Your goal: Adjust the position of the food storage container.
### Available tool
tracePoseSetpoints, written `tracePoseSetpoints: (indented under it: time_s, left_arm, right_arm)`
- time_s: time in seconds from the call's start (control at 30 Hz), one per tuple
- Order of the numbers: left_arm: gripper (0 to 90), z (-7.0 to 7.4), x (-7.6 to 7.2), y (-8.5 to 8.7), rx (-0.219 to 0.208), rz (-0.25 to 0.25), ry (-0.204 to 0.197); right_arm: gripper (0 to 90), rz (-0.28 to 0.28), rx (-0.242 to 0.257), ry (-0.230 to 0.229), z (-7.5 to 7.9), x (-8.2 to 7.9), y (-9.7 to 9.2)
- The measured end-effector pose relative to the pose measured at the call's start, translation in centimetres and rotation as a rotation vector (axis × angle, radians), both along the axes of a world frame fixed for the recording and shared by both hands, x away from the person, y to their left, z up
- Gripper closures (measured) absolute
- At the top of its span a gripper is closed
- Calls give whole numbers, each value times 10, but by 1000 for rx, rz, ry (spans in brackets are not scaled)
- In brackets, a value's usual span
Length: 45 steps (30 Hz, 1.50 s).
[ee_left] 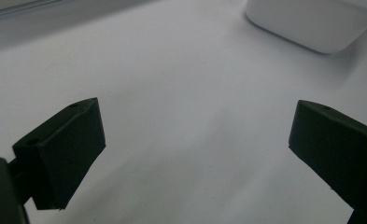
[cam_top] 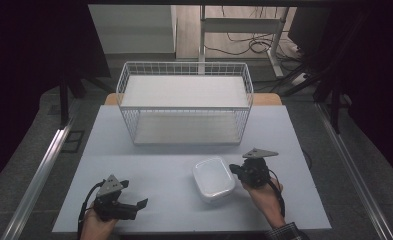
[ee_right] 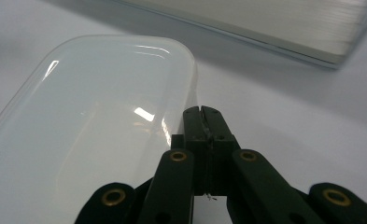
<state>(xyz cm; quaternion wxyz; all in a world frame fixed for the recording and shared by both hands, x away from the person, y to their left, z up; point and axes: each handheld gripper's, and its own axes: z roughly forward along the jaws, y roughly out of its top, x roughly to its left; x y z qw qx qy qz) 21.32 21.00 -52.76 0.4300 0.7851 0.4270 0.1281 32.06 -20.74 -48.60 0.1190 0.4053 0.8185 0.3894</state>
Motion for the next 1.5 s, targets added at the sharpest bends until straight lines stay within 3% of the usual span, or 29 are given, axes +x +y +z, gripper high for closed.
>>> tracePoseSetpoints:
  time_s: [0.17, 0.3, 0.37, 0.47, 0.5, 0.63, 0.8, 1.03, 1.27, 1.5]
  left_arm:
    - [53, 4, 4, -4, -25, -13, 16]
    - [183, 11, 15, -14, -12, -47, -3]
    - [299, 14, 22, -20, -14, -79, -12]
    - [562, 15, 32, -26, -31, -112, -4]
    - [652, 15, 44, -33, -41, -145, 8]
    - [896, 16, 73, -53, -39, -188, 19]
    - [900, 12, 112, -84, -15, -233, 32]
    - [900, 10, 145, -123, 4, -295, 49]
    - [900, 9, 135, -122, 26, -308, 63]
    - [900, 12, 112, -100, 13, -243, 95]
  right_arm:
    - [887, 11, -25, -24, 2, -3, 0]
    - [886, 4, -22, -45, 8, -12, -8]
    - [886, 5, -24, -50, 10, -20, -12]
    - [888, 9, -30, -51, 12, -32, -17]
    - [890, 11, -34, -55, 12, -36, -19]
    - [892, 19, -35, -47, 12, -53, -22]
    - [892, 62, -38, -1, 5, -71, -15]
    - [891, 96, -56, 44, -5, -68, -4]
    - [891, 91, -47, 54, -9, -56, -3]
    - [892, 98, -42, 48, -10, -34, 10]
